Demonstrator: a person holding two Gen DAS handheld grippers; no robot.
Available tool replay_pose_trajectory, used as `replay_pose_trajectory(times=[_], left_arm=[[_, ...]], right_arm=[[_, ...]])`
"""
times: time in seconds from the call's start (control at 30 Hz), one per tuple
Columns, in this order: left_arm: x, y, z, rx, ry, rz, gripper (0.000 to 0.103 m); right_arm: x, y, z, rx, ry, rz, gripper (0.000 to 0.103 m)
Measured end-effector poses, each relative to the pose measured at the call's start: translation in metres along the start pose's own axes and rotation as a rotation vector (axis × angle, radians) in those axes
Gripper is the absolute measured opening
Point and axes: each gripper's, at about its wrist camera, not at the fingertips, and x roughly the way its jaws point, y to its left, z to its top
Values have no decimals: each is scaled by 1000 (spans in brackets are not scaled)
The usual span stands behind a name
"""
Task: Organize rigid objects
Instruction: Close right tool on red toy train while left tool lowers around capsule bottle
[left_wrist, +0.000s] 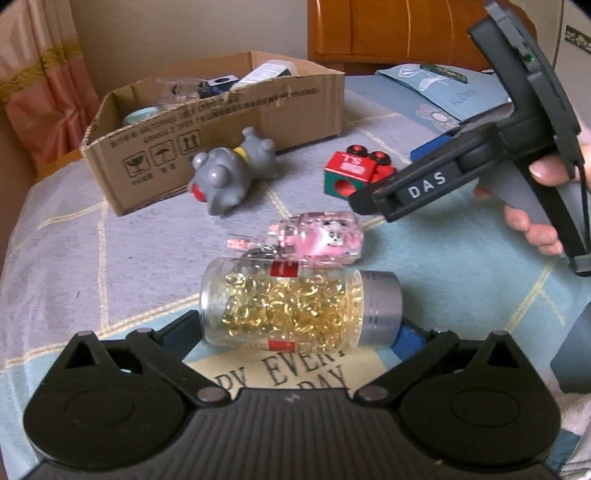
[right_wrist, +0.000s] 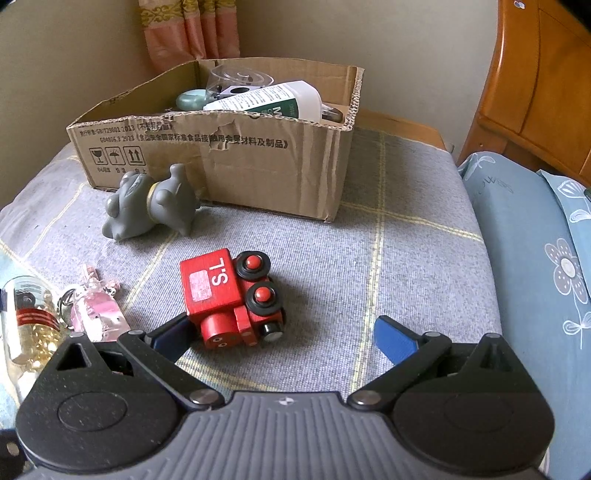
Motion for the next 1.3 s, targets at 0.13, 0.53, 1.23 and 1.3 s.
replay_pose_trajectory(times=[0.13,0.53,1.23,1.3], left_arm=[[-2,-2,1,15,-11,25,102],[-5,7,4,-21,-46,32,102],[-4,23,2,-54,-55,50,102],[-4,24,3,-54,-54,47,102]], right_arm=[[0,1,0,3,-5,-3,103],[1,-12,0,24,-27,-22,103],[-4,-2,8,-126,-89,94,60],[-4,-2,8,-126,-88,99,56]])
